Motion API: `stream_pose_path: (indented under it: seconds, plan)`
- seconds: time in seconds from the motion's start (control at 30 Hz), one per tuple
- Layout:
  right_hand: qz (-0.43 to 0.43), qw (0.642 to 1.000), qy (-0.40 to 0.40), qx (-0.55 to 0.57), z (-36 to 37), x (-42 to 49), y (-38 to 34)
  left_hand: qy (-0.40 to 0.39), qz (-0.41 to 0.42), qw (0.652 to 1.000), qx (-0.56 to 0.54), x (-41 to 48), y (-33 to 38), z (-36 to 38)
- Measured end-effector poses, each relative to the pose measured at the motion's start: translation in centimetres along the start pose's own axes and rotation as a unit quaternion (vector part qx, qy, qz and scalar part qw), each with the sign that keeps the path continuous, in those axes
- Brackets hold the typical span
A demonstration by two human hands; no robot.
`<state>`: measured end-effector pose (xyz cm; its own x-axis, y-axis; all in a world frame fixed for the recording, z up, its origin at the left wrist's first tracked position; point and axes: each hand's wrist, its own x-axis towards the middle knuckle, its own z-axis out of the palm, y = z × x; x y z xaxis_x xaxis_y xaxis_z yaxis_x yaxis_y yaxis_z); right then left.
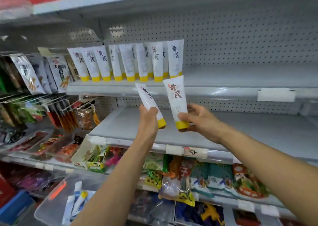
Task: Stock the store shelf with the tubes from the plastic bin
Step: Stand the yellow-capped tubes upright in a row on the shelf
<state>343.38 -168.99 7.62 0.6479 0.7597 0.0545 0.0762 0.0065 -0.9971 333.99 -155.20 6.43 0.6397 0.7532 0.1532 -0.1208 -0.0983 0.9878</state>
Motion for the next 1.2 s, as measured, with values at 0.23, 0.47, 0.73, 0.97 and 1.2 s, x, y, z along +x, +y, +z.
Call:
stream_pose_path:
  seconds: [0.23, 0.47, 0.73, 0.97, 1.2]
  plan:
    - [-0.097, 0.98, 0.152, -0.085, -4.2, 3.6, -6.7, -0.048, 0.109, 0.992, 0.04, 3.8, 3.6, 2.4]
    - [-0.096, 0.95, 0.226, -0.193, -7.6, 10.4, -8.4, -0.039, 0.132, 0.988, 0.067, 8.5, 4.7, 3.9]
    - [-0.057, 0.943, 0.23, -0.233, -9.2, 17.2, -6.9, -0.053, 0.143, 0.987, 0.051, 12.1, 5.4, 4.5]
    - [-0.047, 0.932, 0.249, -0.258, -9.8, 20.6, -6.9, -0.066, 0.145, 0.986, 0.04, 14.1, 5.4, 4.4]
    - [-0.049, 0.933, 0.253, -0.249, -10.0, 22.1, -6.6, -0.078, 0.151, 0.985, 0.033, 14.7, 5.6, 4.4]
